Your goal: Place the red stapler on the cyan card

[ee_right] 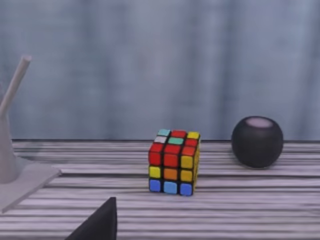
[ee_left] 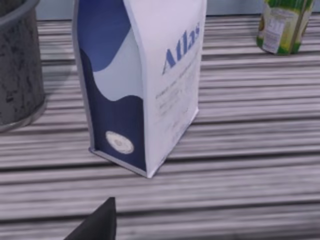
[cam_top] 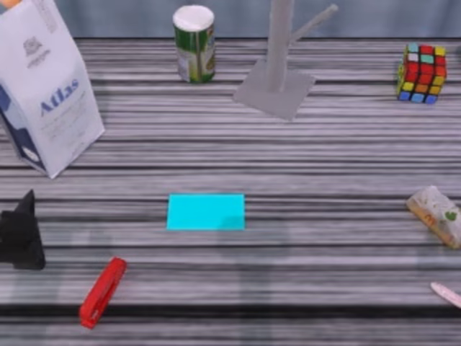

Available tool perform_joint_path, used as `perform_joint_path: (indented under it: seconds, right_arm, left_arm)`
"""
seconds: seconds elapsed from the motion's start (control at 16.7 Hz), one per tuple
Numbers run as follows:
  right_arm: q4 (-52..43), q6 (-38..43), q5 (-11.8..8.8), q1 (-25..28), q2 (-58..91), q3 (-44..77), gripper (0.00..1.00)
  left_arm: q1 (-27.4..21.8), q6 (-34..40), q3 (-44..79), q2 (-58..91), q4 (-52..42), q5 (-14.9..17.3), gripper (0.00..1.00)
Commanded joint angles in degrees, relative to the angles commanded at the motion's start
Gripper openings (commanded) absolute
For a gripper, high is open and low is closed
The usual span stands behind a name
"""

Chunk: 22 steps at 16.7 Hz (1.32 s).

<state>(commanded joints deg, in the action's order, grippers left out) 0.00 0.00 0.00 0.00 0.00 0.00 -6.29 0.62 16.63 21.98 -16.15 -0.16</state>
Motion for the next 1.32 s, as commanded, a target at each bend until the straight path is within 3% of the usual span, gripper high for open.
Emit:
perform_joint_path:
  seconds: [0.42, 0.72, 0.96, 1.32]
  right_arm:
    - [0.0, 0.0, 0.0, 0.0, 0.0, 0.0, 1.0]
    - [0.0, 0.0, 0.0, 0.0, 0.0, 0.0, 1.0]
    - [0.0, 0.0, 0.0, 0.0, 0.0, 0.0, 1.0]
    - [0.0, 0.0, 0.0, 0.0, 0.0, 0.0, 1.0]
  left_arm:
    - [-9.24, 0.43, 22.77, 39.49, -24.69, -0.35, 1.0]
    - [-14.6, 0.81, 36.36, 59.19, -38.12, -0.31, 1.0]
    - [-16.82, 0.97, 42.47, 67.28, -43.22, -0.25, 1.0]
    - [-16.76, 0.95, 42.79, 67.8, -43.38, -0.24, 1.0]
